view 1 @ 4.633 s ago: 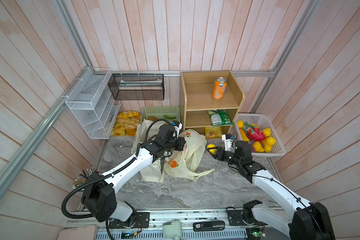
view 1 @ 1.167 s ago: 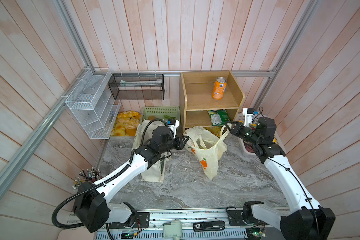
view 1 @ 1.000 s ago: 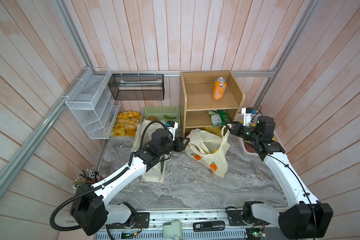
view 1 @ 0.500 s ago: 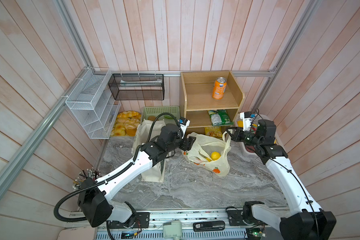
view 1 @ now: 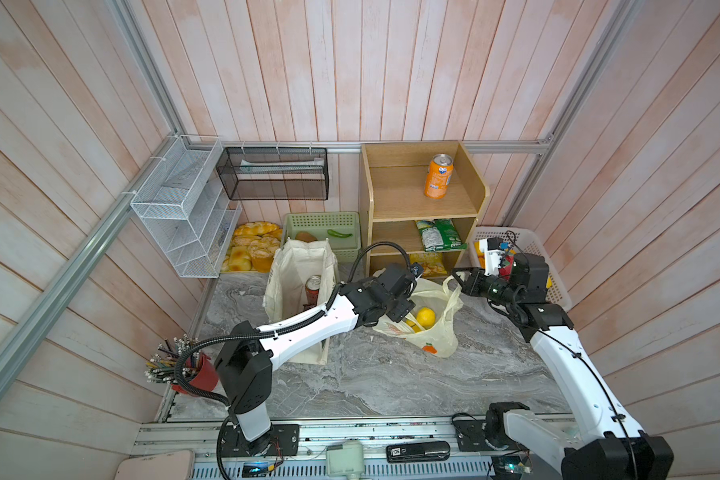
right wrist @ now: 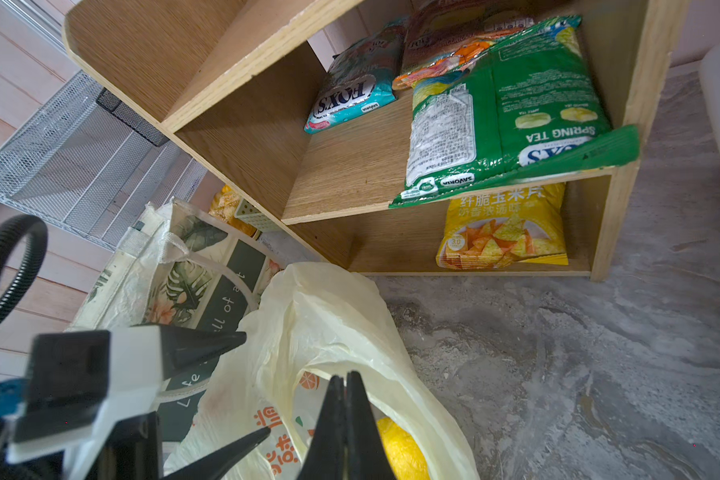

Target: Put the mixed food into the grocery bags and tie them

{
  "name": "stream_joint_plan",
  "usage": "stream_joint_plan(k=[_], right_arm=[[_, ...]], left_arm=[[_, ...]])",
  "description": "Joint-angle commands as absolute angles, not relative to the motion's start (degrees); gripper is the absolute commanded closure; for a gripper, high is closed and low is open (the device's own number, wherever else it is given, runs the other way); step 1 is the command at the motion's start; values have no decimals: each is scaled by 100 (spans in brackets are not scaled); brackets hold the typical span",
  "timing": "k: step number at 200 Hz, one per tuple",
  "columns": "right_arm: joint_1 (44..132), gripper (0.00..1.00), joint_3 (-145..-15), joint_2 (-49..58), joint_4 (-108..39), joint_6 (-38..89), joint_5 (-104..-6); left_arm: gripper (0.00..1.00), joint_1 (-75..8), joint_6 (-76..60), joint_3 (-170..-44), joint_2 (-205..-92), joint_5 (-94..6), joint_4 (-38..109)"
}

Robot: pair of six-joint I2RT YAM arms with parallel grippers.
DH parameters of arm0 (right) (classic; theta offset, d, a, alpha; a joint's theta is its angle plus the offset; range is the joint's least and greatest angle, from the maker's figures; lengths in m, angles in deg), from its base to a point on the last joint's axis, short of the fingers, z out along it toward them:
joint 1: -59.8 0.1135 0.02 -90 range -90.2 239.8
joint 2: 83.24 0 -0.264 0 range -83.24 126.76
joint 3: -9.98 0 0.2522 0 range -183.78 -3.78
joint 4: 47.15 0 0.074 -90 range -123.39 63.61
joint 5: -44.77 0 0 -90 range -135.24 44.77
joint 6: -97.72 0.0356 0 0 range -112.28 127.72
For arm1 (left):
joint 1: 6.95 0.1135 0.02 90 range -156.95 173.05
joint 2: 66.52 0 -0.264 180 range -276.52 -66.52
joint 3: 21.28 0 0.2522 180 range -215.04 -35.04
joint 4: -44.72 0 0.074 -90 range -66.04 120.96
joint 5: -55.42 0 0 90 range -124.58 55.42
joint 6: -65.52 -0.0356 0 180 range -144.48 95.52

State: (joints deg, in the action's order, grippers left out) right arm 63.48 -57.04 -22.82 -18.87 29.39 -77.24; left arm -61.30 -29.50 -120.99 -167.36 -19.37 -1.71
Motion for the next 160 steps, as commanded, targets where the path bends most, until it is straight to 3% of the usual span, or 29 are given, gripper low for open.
stream_joint_plan(k=[1,44,59,83,97,160], right_arm=[[6322,100,-5628,-2368,-2065,3023,-7696],[6323,100,-5604,-2391,-2072,3039,-7656],[6322,100,-5616,-2387,-2080,3054,-7665],[6324,100,-5611,-2365,-2091,3073,-7670],[6322,100,-5618,-2343,-2096,3075,-7668],[6299,100,-5957,-2180,-2029,2970,-7652]], left_arm=[[22,-6118,-3053,-12294,-16794,-1415,-467],[24,-6111,-2872,-12239,-16921,-1313,-569],[42,-6117,-2829,-12219,-16987,-1331,-560],[84,-6118,-2791,-12153,-17034,-1441,-441],[100,-6117,-2769,-12148,-17025,-1471,-412],[100,-5939,-2255,-11789,-15944,-1454,139]])
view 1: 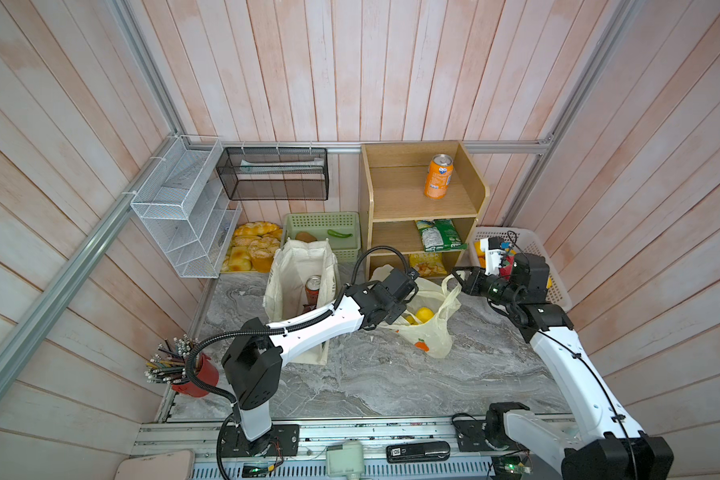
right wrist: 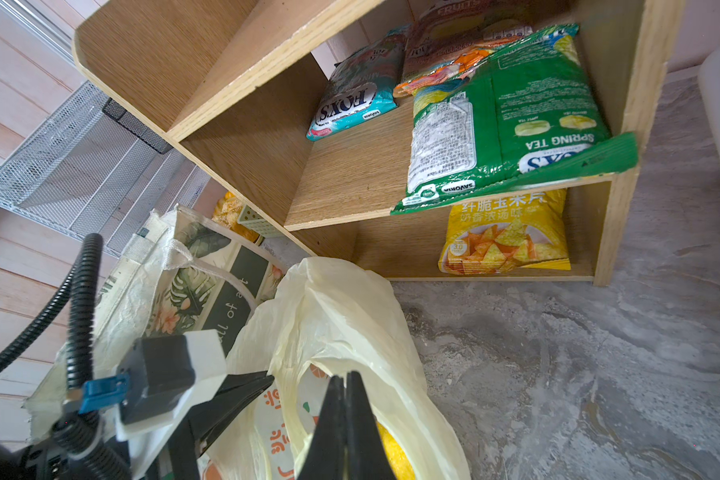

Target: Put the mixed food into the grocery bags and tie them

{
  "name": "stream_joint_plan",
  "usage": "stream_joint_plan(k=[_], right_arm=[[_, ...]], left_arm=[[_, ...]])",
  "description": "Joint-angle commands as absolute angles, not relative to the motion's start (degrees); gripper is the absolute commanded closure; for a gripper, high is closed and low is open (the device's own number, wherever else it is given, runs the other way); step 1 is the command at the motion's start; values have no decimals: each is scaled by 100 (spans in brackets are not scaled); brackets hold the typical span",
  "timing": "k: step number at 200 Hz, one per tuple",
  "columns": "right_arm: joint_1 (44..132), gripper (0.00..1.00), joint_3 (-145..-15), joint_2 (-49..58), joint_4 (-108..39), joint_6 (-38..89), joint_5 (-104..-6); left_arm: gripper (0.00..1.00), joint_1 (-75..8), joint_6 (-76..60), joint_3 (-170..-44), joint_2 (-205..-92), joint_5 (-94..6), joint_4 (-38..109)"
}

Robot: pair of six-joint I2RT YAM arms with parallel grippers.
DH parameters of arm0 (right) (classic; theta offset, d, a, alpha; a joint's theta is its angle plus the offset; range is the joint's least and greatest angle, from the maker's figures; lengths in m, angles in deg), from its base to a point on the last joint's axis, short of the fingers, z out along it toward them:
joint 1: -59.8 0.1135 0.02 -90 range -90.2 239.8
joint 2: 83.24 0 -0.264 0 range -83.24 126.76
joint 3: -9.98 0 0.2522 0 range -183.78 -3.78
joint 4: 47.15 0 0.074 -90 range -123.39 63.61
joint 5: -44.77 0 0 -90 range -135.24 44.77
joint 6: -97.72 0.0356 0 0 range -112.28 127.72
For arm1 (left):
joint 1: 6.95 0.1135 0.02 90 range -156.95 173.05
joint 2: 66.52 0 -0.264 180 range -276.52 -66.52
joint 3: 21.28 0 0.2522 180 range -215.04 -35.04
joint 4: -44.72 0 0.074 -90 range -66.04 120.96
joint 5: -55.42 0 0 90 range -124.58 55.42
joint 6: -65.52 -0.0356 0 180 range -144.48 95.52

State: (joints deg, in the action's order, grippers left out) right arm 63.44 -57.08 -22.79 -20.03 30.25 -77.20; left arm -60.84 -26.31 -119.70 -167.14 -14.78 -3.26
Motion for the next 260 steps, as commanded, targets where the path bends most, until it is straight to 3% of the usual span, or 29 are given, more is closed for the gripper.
stream_joint_plan(k=[1,61,116,157,176,189,209,260], right_arm=[[6293,100,-5976,-2171,-2025,2965,-7652],[6246,100,-7069,-1537,-1857,2779,-7783],[6226,100,-7435,-833,-1961,2868,-7990],[6226,100,-7425,-1084,-1924,2961,-7936],[6232,59,-7438,-1250,-1802,2984,-7820],[6230,44,-7410,-1449,-1810,3066,-7739],[6238,34,-7450,-1770,-1816,3168,-7644],[7025,26,-7687,-2123,-1924,2874,-7640]], left_arm=[[100,-5936,-2242,-11781,-15913,-1454,158],[100,-5810,-1708,-11277,-14529,-1736,1131],[100,-5793,-1109,-10746,-14454,-1919,1698],[100,-5724,-717,-10568,-14636,-2138,1892],[100,-5573,-465,-10570,-14710,-2289,1888],[100,-5448,-275,-10561,-14746,-2419,1899],[100,-5282,-34,-10553,-14773,-2600,1923],[100,-5022,366,-10520,-14835,-3058,2033]])
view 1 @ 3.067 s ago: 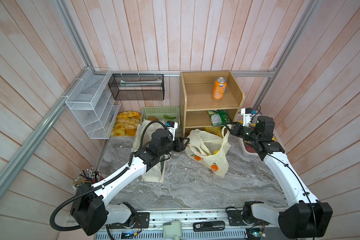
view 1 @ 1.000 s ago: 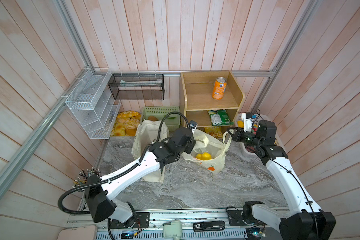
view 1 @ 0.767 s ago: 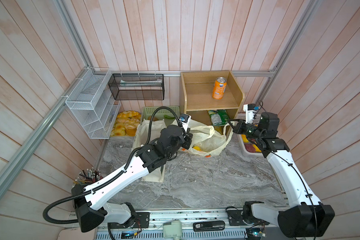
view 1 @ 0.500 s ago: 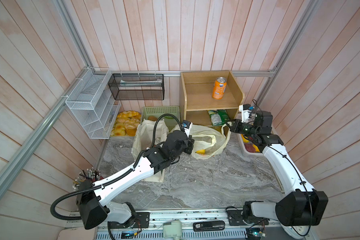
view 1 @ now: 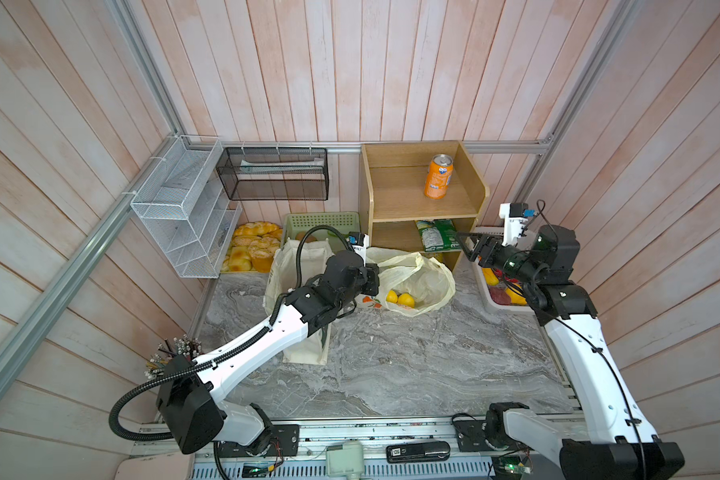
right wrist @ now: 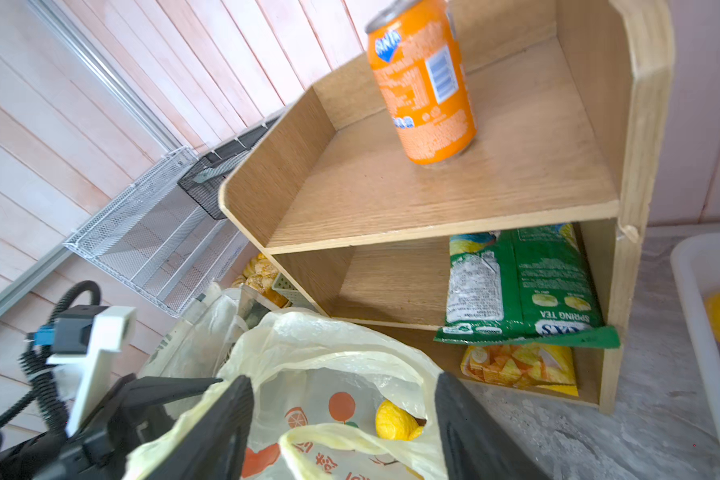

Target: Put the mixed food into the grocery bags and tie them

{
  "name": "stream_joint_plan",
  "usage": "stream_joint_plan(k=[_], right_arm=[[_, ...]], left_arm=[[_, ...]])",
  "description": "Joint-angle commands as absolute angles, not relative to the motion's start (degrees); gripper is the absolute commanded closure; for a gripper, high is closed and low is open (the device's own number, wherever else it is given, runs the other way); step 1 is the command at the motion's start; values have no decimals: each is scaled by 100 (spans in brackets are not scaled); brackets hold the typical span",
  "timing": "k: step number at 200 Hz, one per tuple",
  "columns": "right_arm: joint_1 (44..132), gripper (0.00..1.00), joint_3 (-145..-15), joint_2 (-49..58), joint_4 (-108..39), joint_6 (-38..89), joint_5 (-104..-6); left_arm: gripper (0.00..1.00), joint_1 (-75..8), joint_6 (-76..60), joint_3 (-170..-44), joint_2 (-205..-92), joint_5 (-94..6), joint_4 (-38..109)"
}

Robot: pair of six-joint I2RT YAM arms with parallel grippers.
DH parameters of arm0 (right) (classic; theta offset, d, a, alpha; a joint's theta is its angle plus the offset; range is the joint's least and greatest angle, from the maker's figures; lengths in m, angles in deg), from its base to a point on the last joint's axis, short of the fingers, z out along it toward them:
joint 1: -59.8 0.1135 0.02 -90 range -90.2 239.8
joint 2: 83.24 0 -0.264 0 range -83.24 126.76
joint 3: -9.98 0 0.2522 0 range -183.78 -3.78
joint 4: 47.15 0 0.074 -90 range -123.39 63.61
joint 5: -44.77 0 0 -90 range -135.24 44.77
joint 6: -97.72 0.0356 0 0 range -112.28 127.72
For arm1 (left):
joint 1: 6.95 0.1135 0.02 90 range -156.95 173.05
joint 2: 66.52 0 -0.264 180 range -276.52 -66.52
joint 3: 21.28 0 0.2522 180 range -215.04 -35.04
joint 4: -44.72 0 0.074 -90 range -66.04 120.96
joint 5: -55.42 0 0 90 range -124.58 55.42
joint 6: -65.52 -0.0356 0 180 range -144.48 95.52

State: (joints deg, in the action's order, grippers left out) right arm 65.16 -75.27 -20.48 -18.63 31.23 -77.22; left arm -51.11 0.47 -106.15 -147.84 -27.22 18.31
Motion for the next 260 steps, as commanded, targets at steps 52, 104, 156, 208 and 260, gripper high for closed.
stream_joint_plan(k=[52,104,156,208,260], right_arm=[[8332,19,-7061,-2027,-2768,2012,-7247],[8419,18,-6594,-1931,-3469,1954,-7359],[8450,44,-6408,-1762,-3968,2251,-7590],[8441,100,-6543,-1620,-4161,2387,-7679],[8377,31,-6740,-1750,-3983,2319,-7439]], left_arm=[[100,-4824,599,-10500,-14861,-3461,2068],[100,-4731,602,-10556,-14874,-3834,2052],[100,-4706,568,-10657,-14979,-4058,2015],[100,-4685,545,-10698,-15011,-4143,2013],[100,-4613,577,-10604,-14906,-4134,2057]])
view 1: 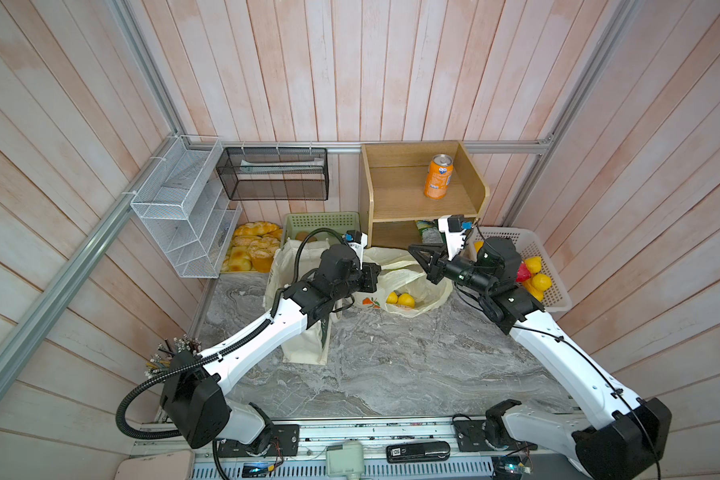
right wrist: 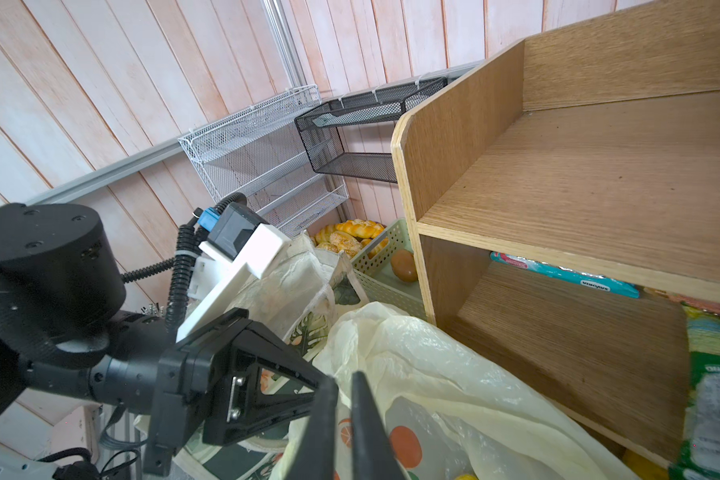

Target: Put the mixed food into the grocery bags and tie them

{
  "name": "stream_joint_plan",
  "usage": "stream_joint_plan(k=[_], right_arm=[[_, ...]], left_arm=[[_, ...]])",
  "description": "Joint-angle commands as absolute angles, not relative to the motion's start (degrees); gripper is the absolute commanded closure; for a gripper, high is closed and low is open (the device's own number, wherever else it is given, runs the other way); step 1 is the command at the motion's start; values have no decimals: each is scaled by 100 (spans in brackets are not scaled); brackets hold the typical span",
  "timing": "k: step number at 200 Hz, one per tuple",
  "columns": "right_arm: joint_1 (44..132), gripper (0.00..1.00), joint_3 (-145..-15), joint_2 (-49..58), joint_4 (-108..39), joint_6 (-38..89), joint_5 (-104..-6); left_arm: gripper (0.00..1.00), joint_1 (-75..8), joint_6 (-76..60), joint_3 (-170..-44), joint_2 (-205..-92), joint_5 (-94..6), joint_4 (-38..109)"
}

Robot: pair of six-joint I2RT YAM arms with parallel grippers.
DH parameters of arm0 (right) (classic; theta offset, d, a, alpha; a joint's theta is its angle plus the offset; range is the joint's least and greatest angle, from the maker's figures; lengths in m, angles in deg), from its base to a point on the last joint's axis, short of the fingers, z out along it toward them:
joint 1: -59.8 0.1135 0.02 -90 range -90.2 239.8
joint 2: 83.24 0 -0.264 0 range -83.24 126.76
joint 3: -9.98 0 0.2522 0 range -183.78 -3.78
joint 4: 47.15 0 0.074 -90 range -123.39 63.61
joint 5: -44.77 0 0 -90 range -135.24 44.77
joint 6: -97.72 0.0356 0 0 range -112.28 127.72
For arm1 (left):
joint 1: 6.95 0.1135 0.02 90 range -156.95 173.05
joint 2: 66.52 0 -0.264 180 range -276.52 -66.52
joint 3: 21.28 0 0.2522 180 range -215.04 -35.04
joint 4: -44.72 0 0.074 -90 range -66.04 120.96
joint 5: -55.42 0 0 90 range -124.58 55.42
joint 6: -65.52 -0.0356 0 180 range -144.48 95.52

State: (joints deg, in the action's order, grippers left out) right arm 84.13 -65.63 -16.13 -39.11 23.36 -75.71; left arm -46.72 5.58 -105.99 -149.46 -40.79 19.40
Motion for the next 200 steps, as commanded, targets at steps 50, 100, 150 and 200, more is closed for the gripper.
stream_joint_plan(k=[50,100,150,200], right_arm=[[7982,19,-6083,-2229,-4516,2702,-7666],[7996,18,-5772,-2164,-4978,2841,-8251],[8181,18,-5806,-1884,-5148,2822,-8290],[8357,24,-5833,-1646,-5296,2871,-8241]], left_arm=[[100,-4493,667,-10475,-14791,-4190,2158],[100,-4401,742,-10438,-14744,-4354,2228],[100,-4387,769,-10415,-14721,-4380,2243],[100,-4378,769,-10412,-14703,-4407,2239]])
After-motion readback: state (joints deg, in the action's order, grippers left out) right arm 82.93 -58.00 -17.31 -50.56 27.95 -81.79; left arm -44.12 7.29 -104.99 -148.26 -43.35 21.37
